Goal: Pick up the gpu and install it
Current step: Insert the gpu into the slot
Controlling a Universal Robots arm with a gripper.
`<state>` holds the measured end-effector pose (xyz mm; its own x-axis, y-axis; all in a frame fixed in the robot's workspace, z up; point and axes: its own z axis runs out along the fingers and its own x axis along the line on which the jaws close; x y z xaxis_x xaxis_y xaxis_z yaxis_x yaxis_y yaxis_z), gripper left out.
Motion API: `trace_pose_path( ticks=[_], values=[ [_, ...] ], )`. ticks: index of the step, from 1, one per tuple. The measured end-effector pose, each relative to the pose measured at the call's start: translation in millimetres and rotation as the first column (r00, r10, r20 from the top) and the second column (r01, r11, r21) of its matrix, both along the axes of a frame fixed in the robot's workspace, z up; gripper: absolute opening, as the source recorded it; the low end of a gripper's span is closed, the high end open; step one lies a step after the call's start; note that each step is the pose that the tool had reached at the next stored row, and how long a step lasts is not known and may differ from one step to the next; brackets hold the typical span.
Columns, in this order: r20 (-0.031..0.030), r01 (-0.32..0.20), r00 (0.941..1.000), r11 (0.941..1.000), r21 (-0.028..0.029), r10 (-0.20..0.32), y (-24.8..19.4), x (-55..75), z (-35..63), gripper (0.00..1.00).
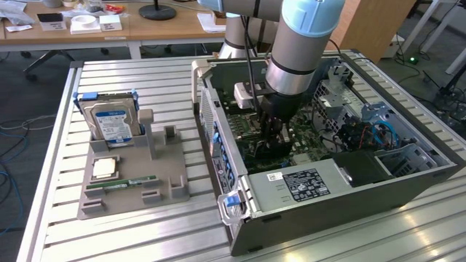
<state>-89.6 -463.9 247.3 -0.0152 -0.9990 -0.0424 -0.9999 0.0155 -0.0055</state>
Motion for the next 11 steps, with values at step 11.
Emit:
trace_pose_path(
  ticks=[11],
  values=[
    [0.0000,0.000,1.0000,1.0000,0.0000,0.000,0.0,0.0,-2.3,0.33]
  ],
)
